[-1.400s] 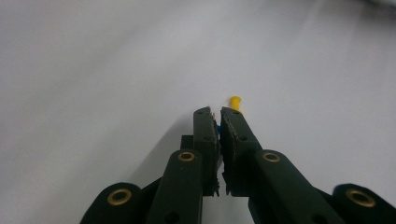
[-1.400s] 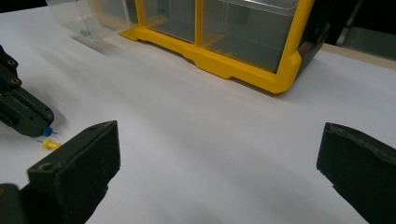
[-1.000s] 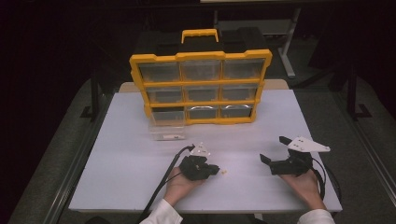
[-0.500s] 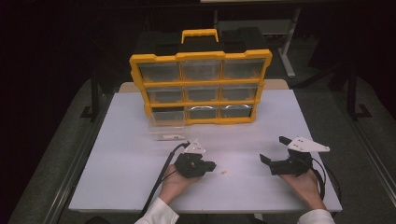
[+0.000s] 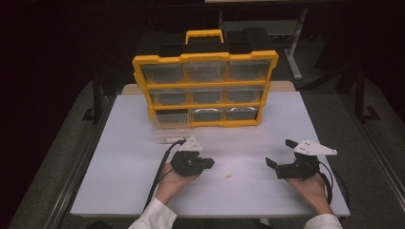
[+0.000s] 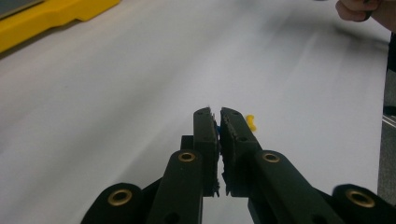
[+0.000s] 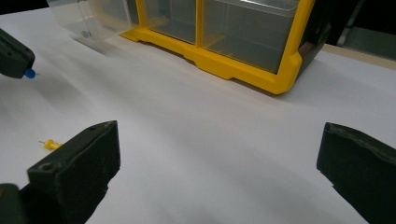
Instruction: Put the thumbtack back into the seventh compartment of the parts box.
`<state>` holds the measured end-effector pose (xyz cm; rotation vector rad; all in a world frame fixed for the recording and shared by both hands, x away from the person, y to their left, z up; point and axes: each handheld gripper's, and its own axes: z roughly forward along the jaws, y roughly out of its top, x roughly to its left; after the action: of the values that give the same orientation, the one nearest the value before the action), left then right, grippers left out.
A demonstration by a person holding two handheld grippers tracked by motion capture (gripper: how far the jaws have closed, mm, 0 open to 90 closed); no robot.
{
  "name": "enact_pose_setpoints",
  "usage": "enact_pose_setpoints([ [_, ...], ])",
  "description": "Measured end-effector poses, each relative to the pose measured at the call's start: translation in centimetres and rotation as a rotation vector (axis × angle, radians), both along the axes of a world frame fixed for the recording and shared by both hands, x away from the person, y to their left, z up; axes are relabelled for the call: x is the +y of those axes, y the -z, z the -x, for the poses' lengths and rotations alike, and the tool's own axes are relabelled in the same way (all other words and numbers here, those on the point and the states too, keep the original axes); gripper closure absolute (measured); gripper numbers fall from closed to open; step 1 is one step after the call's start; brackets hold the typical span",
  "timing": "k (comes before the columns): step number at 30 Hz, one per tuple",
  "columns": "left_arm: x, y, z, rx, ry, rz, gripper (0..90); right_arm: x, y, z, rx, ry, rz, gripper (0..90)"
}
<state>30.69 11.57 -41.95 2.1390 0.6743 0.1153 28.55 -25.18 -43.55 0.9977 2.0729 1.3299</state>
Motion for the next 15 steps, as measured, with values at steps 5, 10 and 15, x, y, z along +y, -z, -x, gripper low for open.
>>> enact_pose_setpoints([
  [5, 0.4, -0.7, -0.3, -0.003, 0.005, -0.003, 85.4, 0.0, 0.0, 0.0, 0.000, 0.000, 0.000, 0.0],
  [10, 0.8, -1.9, -0.6, -0.026, 0.008, -0.032, 85.4, 0.0, 0.0, 0.0, 0.001, -0.002, 0.000, 0.0],
  [15, 1.2, -2.7, -0.9, -0.039, -0.004, -0.038, 85.4, 0.0, 0.0, -0.1, 0.006, -0.006, -0.001, 0.0],
])
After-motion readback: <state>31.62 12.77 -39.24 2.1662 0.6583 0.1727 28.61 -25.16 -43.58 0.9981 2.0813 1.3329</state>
